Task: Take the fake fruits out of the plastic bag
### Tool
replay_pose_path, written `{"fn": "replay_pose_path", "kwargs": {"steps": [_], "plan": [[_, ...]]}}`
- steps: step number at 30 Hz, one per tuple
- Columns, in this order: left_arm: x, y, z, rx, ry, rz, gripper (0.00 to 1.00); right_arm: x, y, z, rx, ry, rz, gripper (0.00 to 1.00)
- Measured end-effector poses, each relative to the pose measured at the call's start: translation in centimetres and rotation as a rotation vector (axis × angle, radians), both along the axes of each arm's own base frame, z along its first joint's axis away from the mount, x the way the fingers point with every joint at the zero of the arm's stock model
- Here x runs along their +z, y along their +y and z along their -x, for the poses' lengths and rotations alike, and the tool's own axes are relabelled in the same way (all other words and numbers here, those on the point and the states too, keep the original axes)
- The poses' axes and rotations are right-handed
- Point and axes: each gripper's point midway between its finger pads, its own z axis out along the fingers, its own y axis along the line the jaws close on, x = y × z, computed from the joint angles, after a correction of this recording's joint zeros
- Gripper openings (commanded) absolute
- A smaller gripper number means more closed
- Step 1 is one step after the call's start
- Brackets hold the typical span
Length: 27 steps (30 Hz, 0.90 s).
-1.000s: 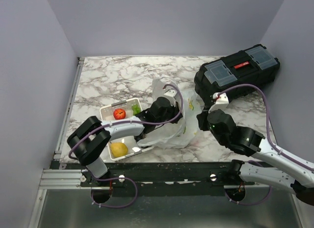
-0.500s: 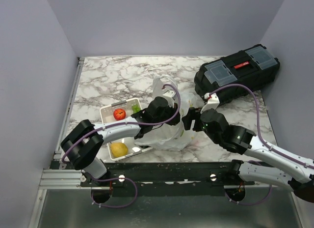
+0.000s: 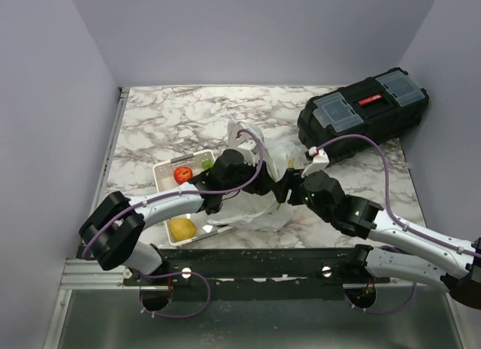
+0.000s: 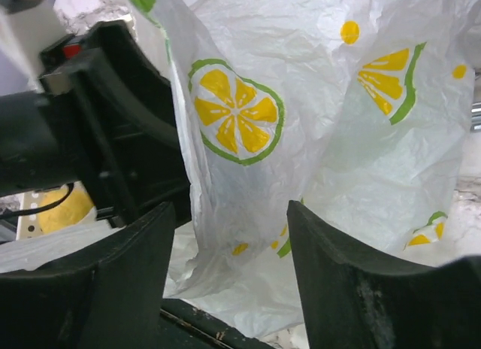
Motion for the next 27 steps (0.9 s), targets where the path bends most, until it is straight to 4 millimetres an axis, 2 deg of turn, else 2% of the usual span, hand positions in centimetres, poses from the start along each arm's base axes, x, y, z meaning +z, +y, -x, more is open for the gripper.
{"fn": "replay_pose_path", "kwargs": {"steps": [2,3,7,9,12,16,21,27], "plan": [[0.2,0.7,0.3,0.002,-0.006,0.002,0.59,-0.6,0.1,-0.1,-0.009,0.009,0.002,0.58],[0.3,0.9,0.5,0.000,-0.013,0.001,0.60,-0.9,0.0,-0.2,-0.015,0.013,0.009,0.52],[1.1,2.0,1.2,-0.010,-0.046,-0.012,0.62,-2.3,-0.4,-0.7,-0.057,0.029,0.059,0.13],[1.3,2.4,1.2,-0.009,-0.059,-0.013,0.63,-3.1,-1.2,-0.9,-0.095,0.041,0.096,0.01],[1.2,2.7,1.0,-0.006,-0.067,-0.016,0.63,-3.6,-2.7,-1.0,-0.155,0.060,0.159,0.01],[0.7,2.4,0.4,-0.008,-0.059,-0.009,0.63,-3.0,-4.2,-0.7,-0.203,0.075,0.190,0.01],[-1.1,0.3,-0.4,-0.037,-0.003,0.001,0.62,-3.2,-6.2,0.6,-0.257,0.132,0.193,0.01],[-1.6,-1.6,-1.6,-0.037,0.024,0.032,0.62,-4.5,-8.1,2.0,-0.344,0.225,0.203,0.01]]}}
